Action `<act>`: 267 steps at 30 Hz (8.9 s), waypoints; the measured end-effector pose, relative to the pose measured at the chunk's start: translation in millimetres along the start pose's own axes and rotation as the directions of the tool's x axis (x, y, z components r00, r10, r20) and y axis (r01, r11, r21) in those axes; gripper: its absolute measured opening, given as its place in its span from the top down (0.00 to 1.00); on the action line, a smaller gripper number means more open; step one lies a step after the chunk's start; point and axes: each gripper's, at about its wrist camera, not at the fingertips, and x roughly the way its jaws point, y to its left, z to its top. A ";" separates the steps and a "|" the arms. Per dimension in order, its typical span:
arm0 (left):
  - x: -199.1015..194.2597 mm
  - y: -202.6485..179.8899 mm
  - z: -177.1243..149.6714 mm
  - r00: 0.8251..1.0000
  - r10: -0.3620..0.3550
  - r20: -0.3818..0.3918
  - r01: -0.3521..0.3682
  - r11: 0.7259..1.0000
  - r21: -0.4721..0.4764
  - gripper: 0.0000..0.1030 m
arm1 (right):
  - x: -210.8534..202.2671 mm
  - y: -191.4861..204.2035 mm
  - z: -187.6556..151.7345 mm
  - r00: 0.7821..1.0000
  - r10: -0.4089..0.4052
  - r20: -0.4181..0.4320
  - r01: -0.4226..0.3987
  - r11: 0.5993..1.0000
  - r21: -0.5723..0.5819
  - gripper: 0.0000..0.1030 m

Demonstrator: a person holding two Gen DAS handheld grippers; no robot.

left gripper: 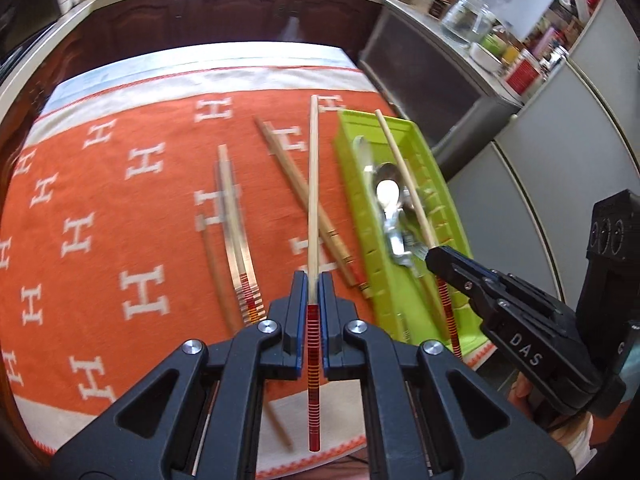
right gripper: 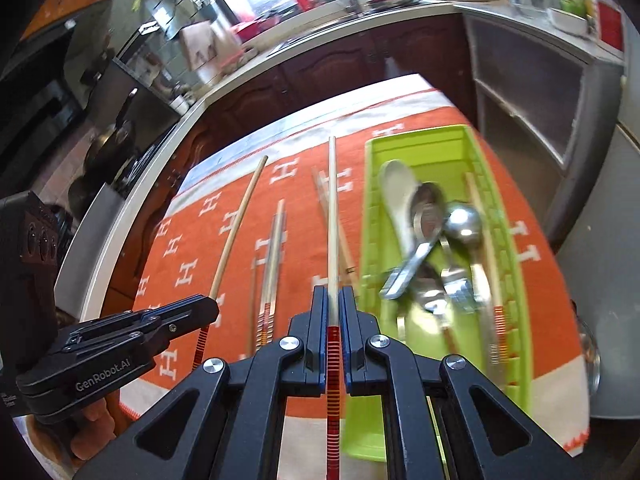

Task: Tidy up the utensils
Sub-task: 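Carry both chopsticks into the green tray and open both tools, then move both tools back over the remaining chopsticks, then grasp a plain wooden chopstick with the left tool while the right tool grasps a steel chopstick, then carry both chopsticks into the green tray and open both tools, then move both tools back over the remaining chopsticks, then grasp a red-banded chopstick with the right tool while the left tool reaches for a steel chopstick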

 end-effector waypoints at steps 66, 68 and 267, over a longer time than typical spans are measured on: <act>16.8 110.7 -48.6 0.976 0.207 -0.073 -0.218 0.954 -0.205 0.96 | 6.1 77.9 -43.0 0.995 -0.102 -0.011 0.095 0.960 -0.262 0.65; 19.8 113.8 -49.7 0.975 0.207 -0.077 -0.218 0.953 -0.210 0.96 | 11.8 85.3 -46.1 0.995 -0.093 -0.025 0.082 0.956 -0.280 0.65; 12.8 141.8 -46.9 0.982 0.180 -0.047 -0.186 0.966 -0.177 0.96 | 130.2 111.0 -37.1 0.974 -0.037 -0.225 -0.025 0.963 -0.268 0.81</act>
